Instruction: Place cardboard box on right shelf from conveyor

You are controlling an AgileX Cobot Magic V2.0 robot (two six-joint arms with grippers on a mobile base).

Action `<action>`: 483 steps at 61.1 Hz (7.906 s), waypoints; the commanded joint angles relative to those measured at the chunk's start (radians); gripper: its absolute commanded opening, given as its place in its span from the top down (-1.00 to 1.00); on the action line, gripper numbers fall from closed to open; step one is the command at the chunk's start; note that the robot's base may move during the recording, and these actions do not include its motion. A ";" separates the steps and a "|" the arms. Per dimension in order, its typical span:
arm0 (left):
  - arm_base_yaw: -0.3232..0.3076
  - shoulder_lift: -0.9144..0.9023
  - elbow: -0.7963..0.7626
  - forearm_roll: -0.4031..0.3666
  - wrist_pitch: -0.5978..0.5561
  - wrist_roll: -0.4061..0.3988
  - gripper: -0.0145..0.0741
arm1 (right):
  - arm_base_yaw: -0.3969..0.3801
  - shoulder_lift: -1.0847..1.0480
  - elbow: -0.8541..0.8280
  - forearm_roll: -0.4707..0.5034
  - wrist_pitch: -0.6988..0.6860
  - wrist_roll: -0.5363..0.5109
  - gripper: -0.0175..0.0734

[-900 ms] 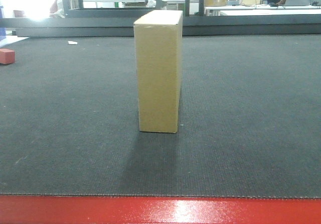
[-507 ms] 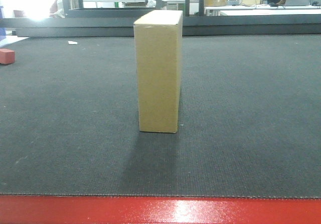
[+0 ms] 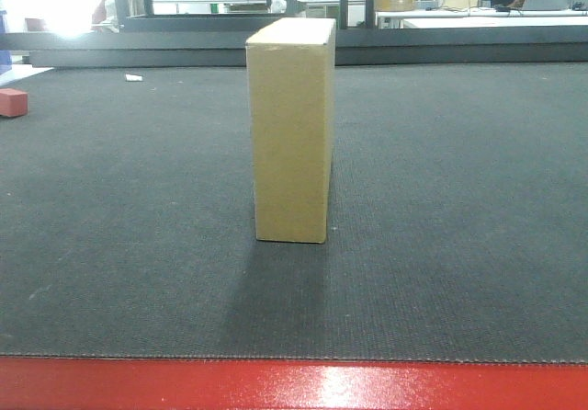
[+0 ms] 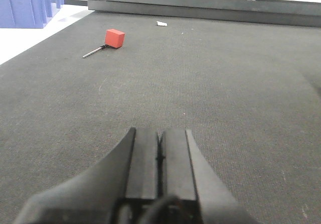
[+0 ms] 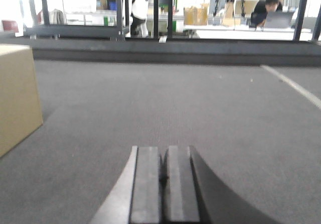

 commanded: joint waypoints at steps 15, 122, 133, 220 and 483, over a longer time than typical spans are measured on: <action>0.002 -0.013 0.010 -0.006 -0.086 0.000 0.93 | -0.002 0.142 -0.329 -0.006 0.042 -0.003 0.49; 0.002 -0.013 0.010 -0.006 -0.086 0.000 0.94 | 0.733 1.845 -1.961 -0.514 1.049 0.903 -0.76; 0.002 -0.013 0.010 -0.006 -0.086 0.000 0.93 | 0.733 1.877 -1.961 -0.530 1.062 0.933 -0.76; 0.002 -0.013 0.010 -0.006 -0.086 0.000 0.94 | 0.393 1.479 -1.550 -0.139 0.896 0.103 0.19; 0.002 -0.013 0.010 -0.006 -0.086 0.000 0.94 | 0.262 0.168 -0.780 -0.137 0.679 0.063 0.19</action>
